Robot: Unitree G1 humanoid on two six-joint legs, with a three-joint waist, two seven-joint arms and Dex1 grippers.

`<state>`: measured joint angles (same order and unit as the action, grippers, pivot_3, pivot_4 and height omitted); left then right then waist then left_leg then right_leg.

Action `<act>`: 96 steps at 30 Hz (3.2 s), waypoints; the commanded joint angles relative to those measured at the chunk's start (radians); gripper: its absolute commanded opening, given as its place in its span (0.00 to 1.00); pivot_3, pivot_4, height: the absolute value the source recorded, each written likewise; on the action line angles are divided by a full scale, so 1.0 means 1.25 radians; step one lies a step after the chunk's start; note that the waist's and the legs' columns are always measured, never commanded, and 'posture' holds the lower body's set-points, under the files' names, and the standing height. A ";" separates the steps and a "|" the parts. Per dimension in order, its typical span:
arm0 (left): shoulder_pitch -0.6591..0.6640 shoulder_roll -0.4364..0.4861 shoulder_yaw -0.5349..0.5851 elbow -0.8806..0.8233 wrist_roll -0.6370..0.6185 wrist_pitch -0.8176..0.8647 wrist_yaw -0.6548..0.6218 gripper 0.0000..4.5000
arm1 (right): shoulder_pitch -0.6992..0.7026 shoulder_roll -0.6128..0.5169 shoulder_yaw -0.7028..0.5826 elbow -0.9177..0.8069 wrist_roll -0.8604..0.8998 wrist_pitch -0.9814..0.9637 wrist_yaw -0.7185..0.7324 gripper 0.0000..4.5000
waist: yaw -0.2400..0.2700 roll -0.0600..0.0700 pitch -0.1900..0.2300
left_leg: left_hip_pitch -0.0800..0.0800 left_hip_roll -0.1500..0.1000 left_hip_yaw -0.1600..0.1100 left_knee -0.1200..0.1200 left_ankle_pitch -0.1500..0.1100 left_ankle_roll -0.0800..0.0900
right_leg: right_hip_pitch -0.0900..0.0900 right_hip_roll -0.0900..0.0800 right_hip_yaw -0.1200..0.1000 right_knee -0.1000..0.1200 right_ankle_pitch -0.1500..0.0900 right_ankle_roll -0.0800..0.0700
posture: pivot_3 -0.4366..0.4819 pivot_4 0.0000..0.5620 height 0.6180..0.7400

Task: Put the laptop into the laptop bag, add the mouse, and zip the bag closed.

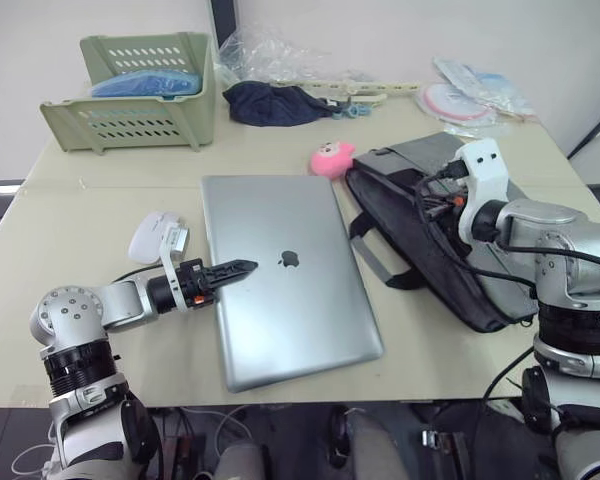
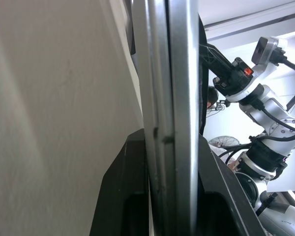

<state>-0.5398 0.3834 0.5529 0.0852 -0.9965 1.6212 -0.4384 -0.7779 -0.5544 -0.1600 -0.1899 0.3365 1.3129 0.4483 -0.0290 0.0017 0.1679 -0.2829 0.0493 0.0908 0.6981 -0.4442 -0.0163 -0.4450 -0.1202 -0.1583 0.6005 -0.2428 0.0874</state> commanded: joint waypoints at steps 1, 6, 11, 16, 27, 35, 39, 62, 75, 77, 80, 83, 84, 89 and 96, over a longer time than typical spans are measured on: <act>-0.013 -0.011 0.007 -0.049 -0.015 -0.017 0.009 0.09 | -0.030 0.017 -0.045 -0.041 0.021 0.040 -0.029 0.00 | 0.001 0.000 0.000 | 0.000 0.000 0.000 0.000 0.000 0.000 | 0.000 0.000 0.000 0.000 0.000 0.000 | 0.48 0.27 1.00; -0.048 -0.069 0.049 -0.043 -0.033 -0.009 0.050 0.09 | -0.032 0.039 -0.052 -0.059 0.028 0.065 -0.048 0.00 | 0.001 0.000 0.000 | 0.000 0.000 0.000 0.000 0.000 0.000 | 0.000 0.000 0.000 0.000 0.000 0.000 | 0.48 0.27 1.00; -0.049 -0.106 0.043 -0.053 -0.031 -0.006 0.074 0.09 | -0.060 0.036 -0.058 -0.066 0.030 0.081 -0.060 0.00 | -0.002 0.000 0.000 | 0.000 0.000 0.000 0.000 0.000 0.000 | 0.000 0.000 0.000 0.000 0.000 0.000 | 0.48 0.27 1.00; -0.056 -0.123 0.045 -0.044 -0.026 -0.013 0.088 0.09 | -0.069 0.042 -0.062 -0.068 0.031 0.092 -0.071 0.00 | -0.002 0.000 0.000 | 0.000 0.000 0.000 0.000 0.000 0.000 | 0.000 0.000 0.000 0.000 0.000 0.000 | 0.48 0.27 1.00; -0.106 -0.223 0.089 0.017 -0.021 -0.052 0.178 0.09 | -0.085 0.095 -0.063 -0.095 0.038 0.115 -0.101 0.00 | -0.001 0.000 0.000 | 0.000 0.000 0.001 0.000 0.000 0.000 | 0.000 0.000 0.000 0.000 0.000 0.000 | 0.48 0.27 1.00; -0.125 -0.284 0.133 0.043 -0.046 -0.061 0.246 0.09 | -0.082 0.133 -0.066 -0.127 0.046 0.145 -0.121 0.00 | -0.001 0.000 0.000 | 0.000 0.000 0.000 0.000 0.000 0.000 | 0.000 0.000 0.000 0.000 0.000 0.000 | 0.48 0.27 1.00; -0.129 -0.313 0.133 0.047 -0.040 -0.066 0.269 0.09 | -0.081 0.150 -0.067 -0.142 0.047 0.160 -0.128 0.00 | -0.001 0.000 0.000 | 0.000 0.000 0.000 0.000 0.000 0.000 | 0.000 0.000 0.000 0.000 0.000 0.000 | 0.48 0.27 1.00; -0.165 -0.353 0.203 0.118 -0.112 -0.110 0.360 0.09 | -0.073 0.198 -0.118 -0.129 0.032 0.182 -0.159 0.00 | 0.000 0.000 0.000 | 0.000 0.000 0.000 0.000 0.000 0.000 | 0.000 0.000 0.000 0.000 0.000 0.000 | 0.48 0.27 1.00; -0.150 -0.348 0.182 0.122 -0.146 -0.146 0.401 0.09 | -0.157 0.340 -0.295 -0.098 0.013 0.241 -0.307 0.00 | 0.000 0.000 0.000 | 0.000 0.000 0.000 0.000 0.000 0.000 | 0.000 0.000 0.000 0.000 0.000 0.000 | 0.48 0.27 1.00; -0.147 -0.345 0.176 0.123 -0.150 -0.148 0.401 0.09 | -0.156 0.350 -0.296 -0.106 0.026 0.241 -0.326 0.00 | 0.000 0.000 0.000 | 0.000 0.000 0.000 0.000 0.000 0.000 | 0.000 0.000 0.000 0.000 0.000 0.000 | 0.48 0.27 1.00; -0.145 -0.343 0.165 0.127 -0.148 -0.153 0.396 0.09 | -0.150 0.387 -0.310 -0.121 0.057 0.241 -0.362 0.00 | -0.002 0.001 0.000 | 0.000 0.000 0.000 -0.001 0.000 0.000 | 0.000 0.000 0.000 0.000 0.000 0.000 | 0.48 0.27 1.00; -0.143 -0.341 0.156 0.130 -0.147 -0.158 0.392 0.09 | -0.140 0.423 -0.323 -0.135 0.093 0.241 -0.405 0.00 | -0.003 0.001 0.000 | 0.000 0.000 0.000 -0.001 0.000 0.000 | 0.000 0.000 0.000 0.000 0.000 0.000 | 0.48 0.27 1.00; -0.143 -0.340 0.154 0.131 -0.147 -0.160 0.391 0.09 | -0.138 0.434 -0.328 -0.139 0.103 0.241 -0.420 0.00 | -0.002 0.001 0.000 | 0.000 0.000 0.000 -0.001 0.000 0.000 | 0.000 0.000 0.000 0.000 0.000 0.000 | 0.48 0.27 1.00; -0.148 -0.338 0.141 0.141 -0.145 -0.179 0.387 0.09 | -0.119 0.483 -0.333 -0.168 0.159 0.241 -0.492 0.00 | -0.002 0.001 0.000 | 0.000 0.000 0.000 -0.001 0.000 0.000 | 0.000 0.000 0.000 0.000 0.000 0.000 | 0.48 0.27 1.00; -0.160 -0.361 0.106 0.157 -0.142 -0.205 0.379 0.09 | -0.127 0.480 -0.346 -0.153 0.224 0.241 -0.556 0.00 | -0.001 0.001 0.000 | 0.000 0.000 0.000 -0.001 0.000 0.000 | 0.000 0.000 0.000 0.000 0.000 0.000 | 0.48 0.27 1.00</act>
<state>-0.7020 -0.0449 0.7009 0.2898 -1.1047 1.3807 0.0861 -0.9159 0.0516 -0.5777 -0.3511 0.5745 1.6090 -0.2140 -0.0302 0.0027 0.1685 -0.2832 0.0489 0.0910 0.6973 -0.4441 -0.0162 -0.4455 -0.1197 -0.1579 0.6004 -0.2427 0.0874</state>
